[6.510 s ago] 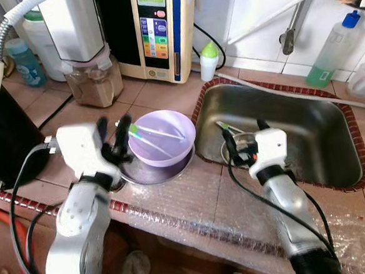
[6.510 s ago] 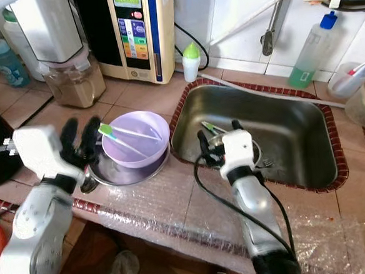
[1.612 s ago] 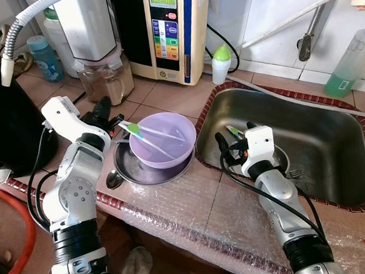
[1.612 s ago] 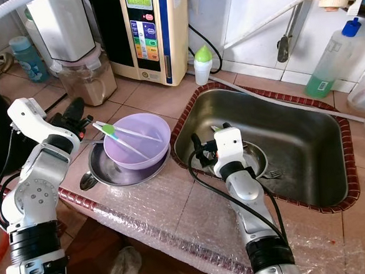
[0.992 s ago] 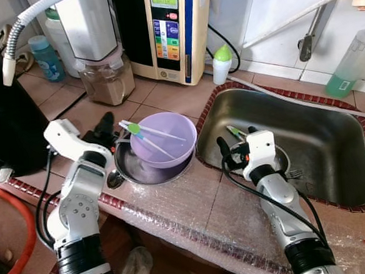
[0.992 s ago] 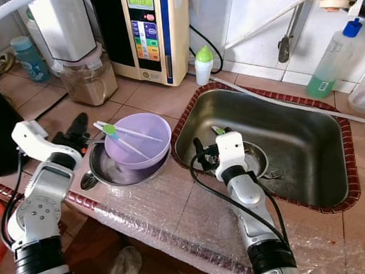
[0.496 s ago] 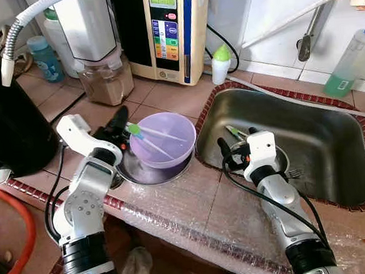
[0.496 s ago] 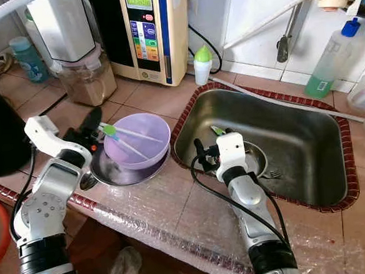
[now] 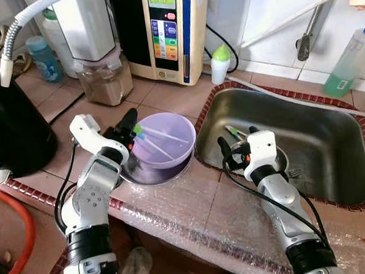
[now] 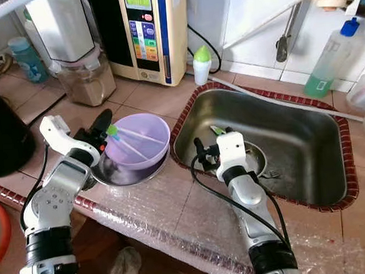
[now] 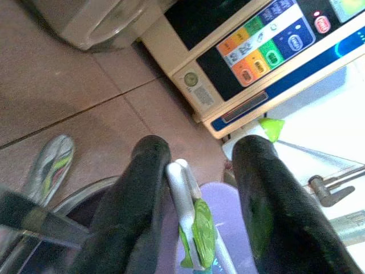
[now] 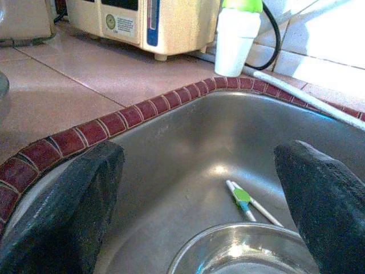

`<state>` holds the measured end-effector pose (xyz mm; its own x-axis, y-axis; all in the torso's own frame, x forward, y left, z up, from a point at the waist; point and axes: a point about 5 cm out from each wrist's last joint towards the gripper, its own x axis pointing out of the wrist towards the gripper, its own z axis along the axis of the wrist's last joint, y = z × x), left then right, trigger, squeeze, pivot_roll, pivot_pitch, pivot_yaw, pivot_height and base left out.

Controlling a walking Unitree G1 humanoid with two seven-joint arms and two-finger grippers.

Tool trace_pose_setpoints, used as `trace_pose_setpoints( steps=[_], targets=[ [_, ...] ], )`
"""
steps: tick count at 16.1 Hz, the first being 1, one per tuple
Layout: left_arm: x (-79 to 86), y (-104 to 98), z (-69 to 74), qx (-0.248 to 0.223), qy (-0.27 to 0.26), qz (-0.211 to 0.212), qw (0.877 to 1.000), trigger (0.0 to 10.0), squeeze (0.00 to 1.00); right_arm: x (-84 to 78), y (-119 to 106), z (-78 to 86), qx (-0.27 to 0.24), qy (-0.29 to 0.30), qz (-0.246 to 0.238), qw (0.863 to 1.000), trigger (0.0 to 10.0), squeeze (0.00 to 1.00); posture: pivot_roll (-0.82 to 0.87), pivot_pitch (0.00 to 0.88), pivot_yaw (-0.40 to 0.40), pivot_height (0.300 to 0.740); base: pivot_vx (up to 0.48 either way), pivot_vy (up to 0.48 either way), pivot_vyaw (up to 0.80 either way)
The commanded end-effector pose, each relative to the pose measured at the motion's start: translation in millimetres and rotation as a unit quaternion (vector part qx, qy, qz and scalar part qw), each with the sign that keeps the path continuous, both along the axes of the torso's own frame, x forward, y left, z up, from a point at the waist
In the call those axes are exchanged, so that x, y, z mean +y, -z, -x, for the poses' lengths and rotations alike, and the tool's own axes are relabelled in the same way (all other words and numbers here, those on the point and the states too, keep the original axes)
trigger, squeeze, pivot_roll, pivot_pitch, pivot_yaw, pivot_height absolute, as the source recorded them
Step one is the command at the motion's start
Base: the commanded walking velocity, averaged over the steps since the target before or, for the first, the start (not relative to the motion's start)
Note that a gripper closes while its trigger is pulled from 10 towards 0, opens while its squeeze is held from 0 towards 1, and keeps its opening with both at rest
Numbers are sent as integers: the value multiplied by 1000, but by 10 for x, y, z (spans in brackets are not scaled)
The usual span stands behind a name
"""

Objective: Kitchen organization

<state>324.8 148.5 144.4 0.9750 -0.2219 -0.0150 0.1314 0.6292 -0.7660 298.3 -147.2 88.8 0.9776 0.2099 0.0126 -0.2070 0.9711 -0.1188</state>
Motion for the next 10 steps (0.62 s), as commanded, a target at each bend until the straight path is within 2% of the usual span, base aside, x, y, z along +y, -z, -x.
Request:
trace_pose_setpoints(
  steps=[1, 10],
  targets=[
    [-4, -26, -33, -3, 2, -3, 1000, 0, 0, -23, -25, 1, -4, 3, 2, 1000, 10000, 0, -14, 0, 25, 740, 0, 0, 0],
    [55, 7, -67, 1, -6, -3, 1000, 0, 0, -19, -33, -26, -4, 2, 2, 1000, 10000, 0, -10, 0, 24, 740, 0, 0, 0]
  ],
)
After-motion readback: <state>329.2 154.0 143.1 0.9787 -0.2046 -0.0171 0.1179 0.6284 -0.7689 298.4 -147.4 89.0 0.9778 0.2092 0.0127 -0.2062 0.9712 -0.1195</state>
